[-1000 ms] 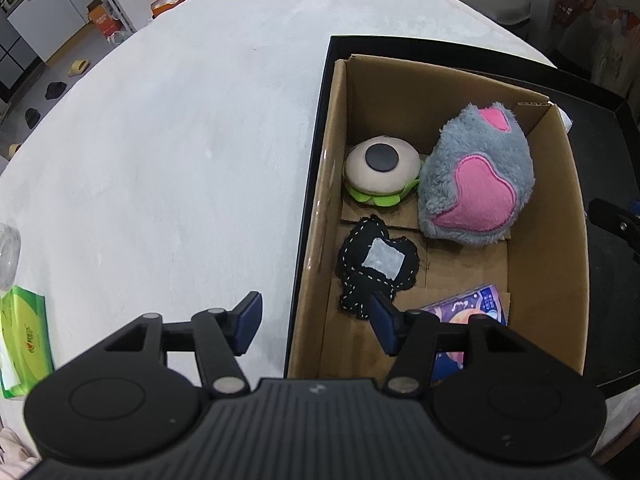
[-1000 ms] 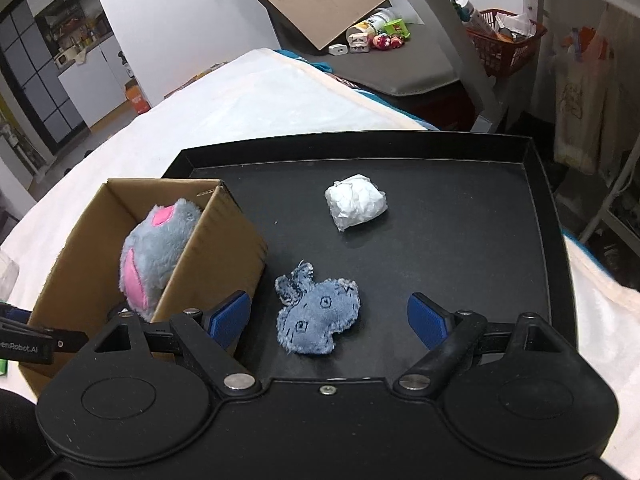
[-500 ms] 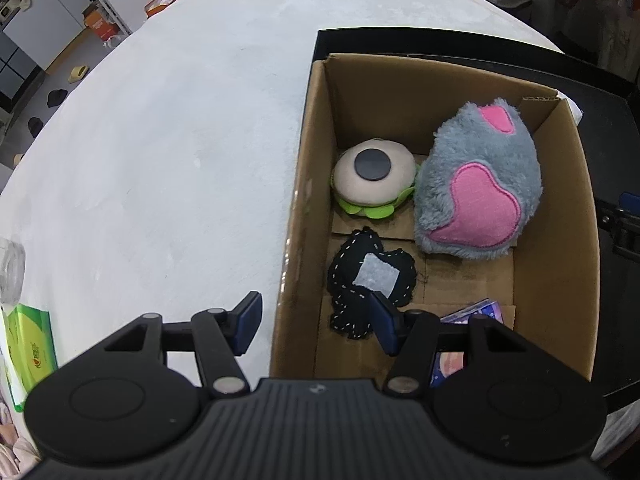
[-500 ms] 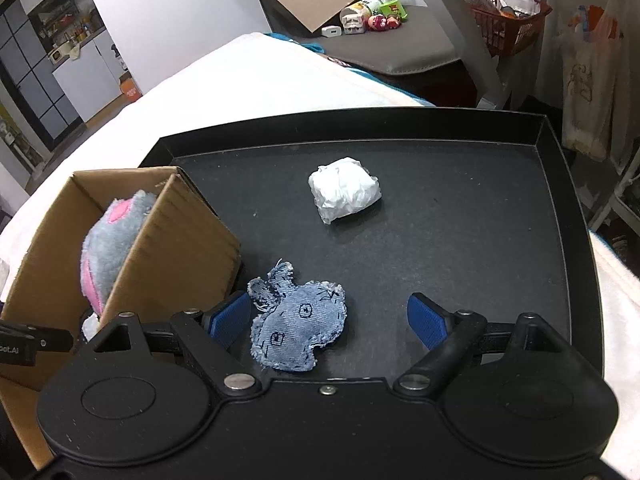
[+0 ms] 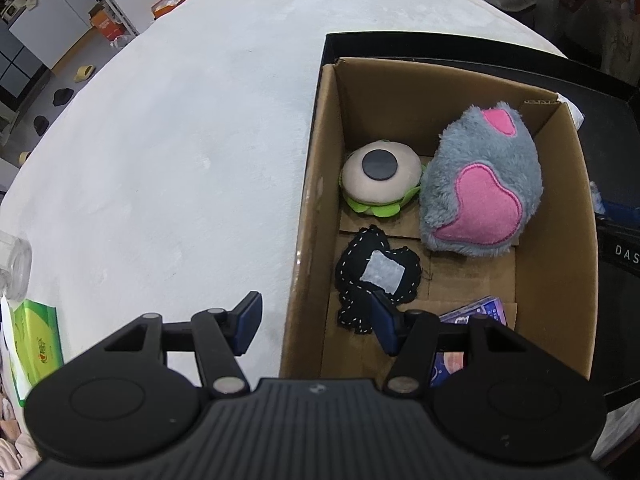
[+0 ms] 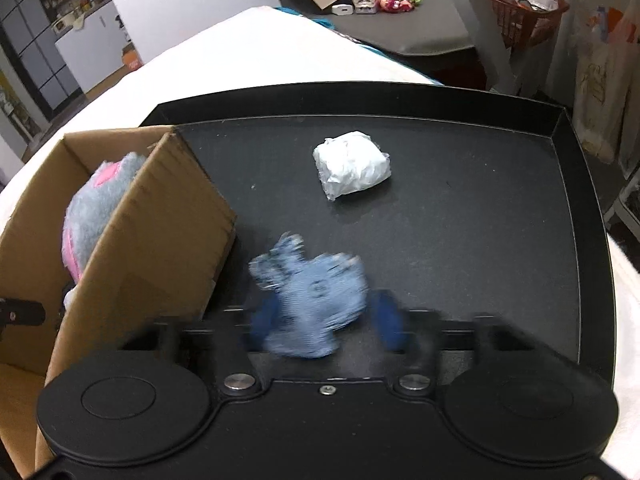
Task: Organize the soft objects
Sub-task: 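Move the right gripper to the blue denim plush and close, then carry the blue denim plush with the right gripper over the box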
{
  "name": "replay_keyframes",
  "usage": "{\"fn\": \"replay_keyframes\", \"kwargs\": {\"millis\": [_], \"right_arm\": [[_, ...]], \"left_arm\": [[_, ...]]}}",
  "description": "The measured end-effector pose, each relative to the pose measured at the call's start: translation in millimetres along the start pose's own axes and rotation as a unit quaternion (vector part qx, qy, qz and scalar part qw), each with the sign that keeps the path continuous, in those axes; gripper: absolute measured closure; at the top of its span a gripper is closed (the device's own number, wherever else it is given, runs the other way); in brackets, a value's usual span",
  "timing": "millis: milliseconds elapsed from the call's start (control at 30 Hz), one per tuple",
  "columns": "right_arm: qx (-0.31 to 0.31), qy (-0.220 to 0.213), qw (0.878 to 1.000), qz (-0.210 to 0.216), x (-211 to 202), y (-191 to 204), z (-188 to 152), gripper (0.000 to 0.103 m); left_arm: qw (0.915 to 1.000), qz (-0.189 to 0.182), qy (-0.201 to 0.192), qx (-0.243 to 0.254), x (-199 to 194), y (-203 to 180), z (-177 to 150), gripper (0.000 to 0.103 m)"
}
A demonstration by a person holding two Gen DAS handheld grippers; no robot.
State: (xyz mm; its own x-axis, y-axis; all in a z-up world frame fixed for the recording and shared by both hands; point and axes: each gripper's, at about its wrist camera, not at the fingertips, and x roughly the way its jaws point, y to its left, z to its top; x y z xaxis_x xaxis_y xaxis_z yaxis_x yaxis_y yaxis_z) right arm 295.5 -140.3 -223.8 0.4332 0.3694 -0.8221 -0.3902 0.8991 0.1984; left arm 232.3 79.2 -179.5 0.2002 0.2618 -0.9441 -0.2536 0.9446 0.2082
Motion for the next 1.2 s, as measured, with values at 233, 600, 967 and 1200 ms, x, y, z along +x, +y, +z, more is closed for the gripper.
{"fn": "replay_keyframes", "kwargs": {"millis": [233,600,967,1200], "right_arm": [[0.008,0.01,1.0,-0.005,-11.3,-1.9,-4.7,0.075],[0.006,-0.004,1.0,-0.015,-34.7,1.3,-4.7,0.091],[0.01,-0.021,0.999,-0.024,-58.0,3.7,-4.5,0.095],[0.01,-0.043,0.999,-0.021,-80.5,8.4,-2.5,0.095]], "left_arm": [[0.9999,-0.006,-0.007,-0.004,-6.9,5.6,-5.7,0.046],[0.9995,-0.019,-0.018,-0.017,-19.7,15.4,-14.9,0.046],[0.9991,-0.031,-0.027,-0.015,-26.5,13.4,-21.4,0.046],[0.9986,-0.036,-0.035,-0.018,-32.6,15.2,-22.5,0.046]]}}
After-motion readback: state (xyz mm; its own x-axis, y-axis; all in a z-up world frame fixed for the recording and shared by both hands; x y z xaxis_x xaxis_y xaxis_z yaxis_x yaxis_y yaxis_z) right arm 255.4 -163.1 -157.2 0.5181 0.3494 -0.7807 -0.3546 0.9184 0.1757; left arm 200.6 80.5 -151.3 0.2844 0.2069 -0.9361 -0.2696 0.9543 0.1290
